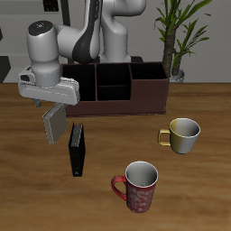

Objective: Place the yellow book into the back desk caddy's front compartment

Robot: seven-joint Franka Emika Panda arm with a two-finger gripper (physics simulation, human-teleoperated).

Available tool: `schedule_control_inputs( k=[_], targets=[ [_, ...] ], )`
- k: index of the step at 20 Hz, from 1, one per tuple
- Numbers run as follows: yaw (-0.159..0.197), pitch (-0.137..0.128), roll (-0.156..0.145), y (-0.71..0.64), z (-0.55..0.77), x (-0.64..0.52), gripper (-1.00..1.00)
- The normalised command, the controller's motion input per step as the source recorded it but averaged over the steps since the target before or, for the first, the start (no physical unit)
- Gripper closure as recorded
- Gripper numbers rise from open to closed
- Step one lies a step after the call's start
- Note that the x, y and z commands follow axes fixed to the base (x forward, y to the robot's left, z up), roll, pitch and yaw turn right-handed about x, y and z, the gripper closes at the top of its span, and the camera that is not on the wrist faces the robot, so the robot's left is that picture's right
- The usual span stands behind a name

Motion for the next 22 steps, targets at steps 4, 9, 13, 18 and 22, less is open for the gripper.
schedule_control_inputs(
  k=[4, 9, 13, 18, 22],
  targets=[
    [-0.047, 0.029, -0.01, -0.06, -0.28, 0.0, -1.0],
    [-0.008, 0.03, -0.005, -0.07, -0.32, -0.01, 1.0],
    [0.013, 0.009, 0.007, 0.04, -0.12, 0.02, 1.0],
    [0.007, -0.003, 0.028, 0.09, 0.0, 0.01, 1.0],
    [0.064, -0.026, 0.026, 0.22, 0.3, 0.04, 1.0]
  ],
)
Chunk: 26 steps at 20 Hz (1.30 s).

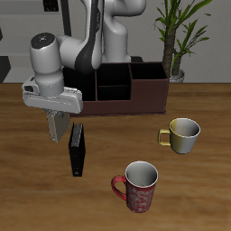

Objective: Place the yellow book into the back desk caddy's front compartment

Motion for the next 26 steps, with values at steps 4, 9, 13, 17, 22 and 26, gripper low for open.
schedule_control_inputs(
  k=[4, 9, 13, 17, 22, 26],
  targets=[
    [0.115, -0.059, 0.073, 0.53, 0.67, -0.03, 1.0],
    [0.155, -0.055, 0.119, 0.89, 0.76, -0.16, 1.0],
    [0.115, -0.044, 0.094, 0.7, 0.64, -0.13, 1.0],
    [0.168, -0.055, 0.15, 0.99, 0.89, -0.13, 1.0],
    [0.084, -0.03, 0.04, 0.41, 0.47, -0.03, 1.0],
    [0.142, 0.02, 0.009, 0.31, 0.39, -0.06, 1.0]
  ],
)
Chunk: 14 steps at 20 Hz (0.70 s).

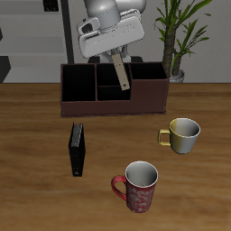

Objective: Place the yellow book into the back desk caddy's front compartment

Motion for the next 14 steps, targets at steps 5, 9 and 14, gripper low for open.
schedule_control_inputs(
  k=[5, 9, 14],
  targets=[
    [0.187, -0.012, -0.021, 0.22, 0.26, -0.13, 1.0],
    [0.21, 0.04, -0.032, 0.25, 0.09, -0.19, 1.0],
    [0.217, -0.02, -0.058, 0.13, 0.17, -0.15, 1.0]
  ],
)
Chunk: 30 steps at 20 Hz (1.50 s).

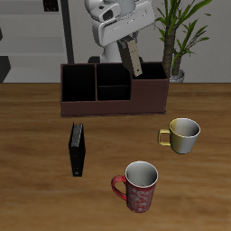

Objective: Place the yellow book into the back desk caddy's front compartment

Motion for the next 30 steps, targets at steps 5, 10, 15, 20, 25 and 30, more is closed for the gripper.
schedule_control_inputs(
  k=[5, 10, 15, 20, 25, 30],
  targets=[
    [0.178, 0.017, -0.042, 0.13, 0.03, -0.15, 1.0],
    [0.144, 0.011, -0.041, 0.04, 0.01, -0.09, 1.0],
    [0.185, 0.02, -0.056, 0.02, -0.04, -0.12, 1.0],
    [0.175, 0.002, -0.047, 0.03, 0.07, -0.15, 1.0],
    [0.193, -0.02, -0.065, -0.01, 0.01, -0.07, 1.0],
    [0.087, 0.045, -0.054, 0.06, -0.13, -0.11, 1.0]
  ],
)
